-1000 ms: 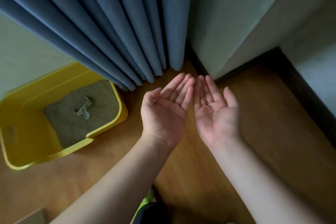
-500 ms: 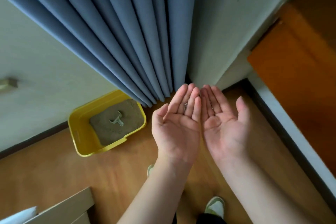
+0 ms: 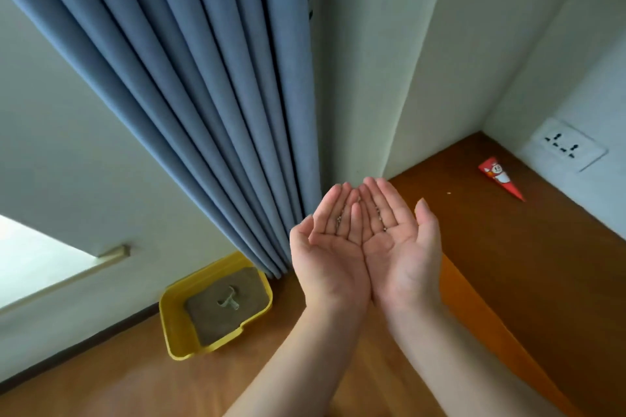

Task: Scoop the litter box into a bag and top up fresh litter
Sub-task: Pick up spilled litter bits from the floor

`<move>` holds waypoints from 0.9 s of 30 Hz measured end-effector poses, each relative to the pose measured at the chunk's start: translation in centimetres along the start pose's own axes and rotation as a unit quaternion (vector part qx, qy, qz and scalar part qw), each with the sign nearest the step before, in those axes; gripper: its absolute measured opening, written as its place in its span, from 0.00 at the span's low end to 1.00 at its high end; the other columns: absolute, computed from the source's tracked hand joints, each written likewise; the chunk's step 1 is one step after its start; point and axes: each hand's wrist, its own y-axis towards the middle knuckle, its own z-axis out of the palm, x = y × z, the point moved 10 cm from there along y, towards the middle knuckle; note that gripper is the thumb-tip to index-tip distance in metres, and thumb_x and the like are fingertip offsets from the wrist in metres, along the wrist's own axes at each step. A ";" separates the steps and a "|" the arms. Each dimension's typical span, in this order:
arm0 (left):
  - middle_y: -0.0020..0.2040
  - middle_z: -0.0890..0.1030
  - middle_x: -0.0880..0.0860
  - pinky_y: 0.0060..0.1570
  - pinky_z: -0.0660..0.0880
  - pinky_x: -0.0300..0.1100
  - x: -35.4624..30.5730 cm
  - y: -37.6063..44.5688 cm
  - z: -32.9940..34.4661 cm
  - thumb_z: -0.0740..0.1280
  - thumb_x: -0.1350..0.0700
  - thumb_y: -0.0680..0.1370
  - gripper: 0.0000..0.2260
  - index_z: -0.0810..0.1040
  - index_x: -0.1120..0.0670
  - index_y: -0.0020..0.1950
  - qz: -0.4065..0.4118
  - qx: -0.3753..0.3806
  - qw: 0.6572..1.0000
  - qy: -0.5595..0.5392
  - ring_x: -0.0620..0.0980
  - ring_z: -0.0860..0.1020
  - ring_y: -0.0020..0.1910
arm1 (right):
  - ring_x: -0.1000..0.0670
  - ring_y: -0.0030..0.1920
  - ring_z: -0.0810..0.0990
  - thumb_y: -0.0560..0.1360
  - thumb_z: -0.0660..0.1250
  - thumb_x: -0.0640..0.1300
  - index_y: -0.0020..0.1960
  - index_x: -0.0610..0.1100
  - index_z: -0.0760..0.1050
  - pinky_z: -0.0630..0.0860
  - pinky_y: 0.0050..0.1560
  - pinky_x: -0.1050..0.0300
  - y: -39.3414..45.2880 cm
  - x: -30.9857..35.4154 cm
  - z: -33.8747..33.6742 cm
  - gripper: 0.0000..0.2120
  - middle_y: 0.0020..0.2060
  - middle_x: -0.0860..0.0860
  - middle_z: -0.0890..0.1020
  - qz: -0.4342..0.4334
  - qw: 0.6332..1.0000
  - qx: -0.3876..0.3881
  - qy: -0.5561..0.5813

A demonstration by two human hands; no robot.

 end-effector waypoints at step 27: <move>0.58 0.82 0.62 0.61 0.73 0.49 5.8 -17.2 19.0 0.55 0.54 0.79 0.20 0.83 0.63 0.55 0.044 0.162 0.984 0.065 0.57 0.81 0.58 | 0.48 0.63 0.77 0.82 0.47 0.54 0.62 0.42 0.78 0.68 0.67 0.51 -13.5 19.4 9.1 0.25 0.61 0.46 0.80 -0.108 0.983 0.148 0.024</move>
